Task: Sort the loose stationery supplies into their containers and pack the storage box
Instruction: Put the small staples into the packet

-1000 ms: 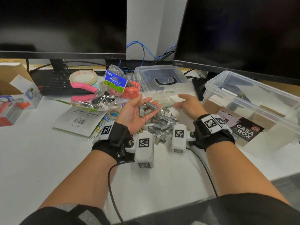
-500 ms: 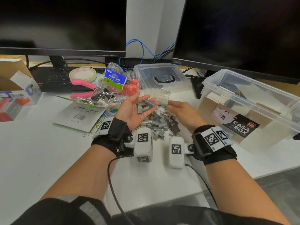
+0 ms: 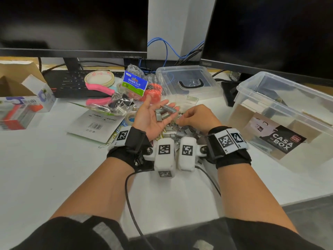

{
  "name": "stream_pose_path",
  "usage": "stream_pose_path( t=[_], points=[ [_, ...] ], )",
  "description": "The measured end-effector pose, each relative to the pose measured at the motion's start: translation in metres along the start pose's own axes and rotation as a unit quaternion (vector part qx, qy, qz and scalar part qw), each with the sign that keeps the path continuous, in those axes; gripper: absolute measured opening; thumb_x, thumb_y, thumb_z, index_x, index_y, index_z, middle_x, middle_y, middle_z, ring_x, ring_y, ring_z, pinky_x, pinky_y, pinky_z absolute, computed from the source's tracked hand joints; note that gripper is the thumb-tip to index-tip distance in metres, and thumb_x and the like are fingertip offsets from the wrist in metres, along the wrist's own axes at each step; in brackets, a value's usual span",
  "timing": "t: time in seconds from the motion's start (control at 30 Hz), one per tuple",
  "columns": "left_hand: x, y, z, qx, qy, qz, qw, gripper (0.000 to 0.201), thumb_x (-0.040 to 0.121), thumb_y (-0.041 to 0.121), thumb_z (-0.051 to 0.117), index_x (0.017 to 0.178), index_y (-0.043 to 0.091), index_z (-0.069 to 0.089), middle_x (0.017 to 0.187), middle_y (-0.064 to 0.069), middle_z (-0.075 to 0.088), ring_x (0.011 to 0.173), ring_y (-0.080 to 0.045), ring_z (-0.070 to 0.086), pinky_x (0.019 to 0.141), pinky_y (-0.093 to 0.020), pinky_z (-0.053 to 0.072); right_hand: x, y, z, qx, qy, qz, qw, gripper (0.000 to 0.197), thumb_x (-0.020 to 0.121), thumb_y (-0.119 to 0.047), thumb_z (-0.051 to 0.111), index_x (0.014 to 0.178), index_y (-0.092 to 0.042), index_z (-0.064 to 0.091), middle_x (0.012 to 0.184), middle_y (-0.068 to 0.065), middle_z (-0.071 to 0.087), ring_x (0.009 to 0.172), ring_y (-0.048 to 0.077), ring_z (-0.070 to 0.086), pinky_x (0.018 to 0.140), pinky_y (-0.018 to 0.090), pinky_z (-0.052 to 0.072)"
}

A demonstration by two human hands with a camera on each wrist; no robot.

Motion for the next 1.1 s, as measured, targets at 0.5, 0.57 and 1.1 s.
stream_pose_path(
  t=[0.5,0.57,1.1],
  points=[
    [0.002,0.001,-0.004,0.018,0.024,0.019,0.999,0.056,0.097,0.048,0.037,0.113,-0.002,0.056,0.107,-0.019,0.062,0.088,-0.029,0.065,0.067,-0.035,0.058,-0.001,0.004,0.005,0.002,0.041,-0.070,0.997,0.013,0.078,-0.010,0.073,0.082,-0.018,0.065,0.072,-0.006,0.057,0.063,0.004,0.050,0.054,0.005,0.037],
    [0.003,0.000,-0.004,0.027,0.025,0.023,0.999,0.055,0.097,0.046,0.040,0.118,-0.003,0.054,0.111,-0.020,0.061,0.089,-0.030,0.065,0.067,-0.035,0.059,-0.001,0.004,0.002,0.061,0.107,-0.084,0.989,0.011,0.079,-0.011,0.072,0.085,-0.017,0.065,0.071,-0.007,0.057,0.062,0.003,0.051,0.058,0.007,0.040],
    [0.003,-0.003,-0.002,0.047,-0.023,-0.018,0.998,0.014,0.095,0.001,0.046,0.108,-0.003,0.051,0.089,-0.021,0.060,0.087,-0.032,0.064,0.077,-0.037,0.057,-0.006,0.007,-0.014,-0.012,0.160,-0.019,0.987,0.016,0.090,-0.023,0.058,0.085,-0.012,0.069,0.084,0.000,0.065,0.091,0.020,0.059,0.091,0.032,0.044]
  ],
)
Point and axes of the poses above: each hand's wrist, its own x-axis towards the middle knuckle, its own z-axis out of the palm, y = z × x, the point moved 2 cm from there along x, towards the middle knuckle
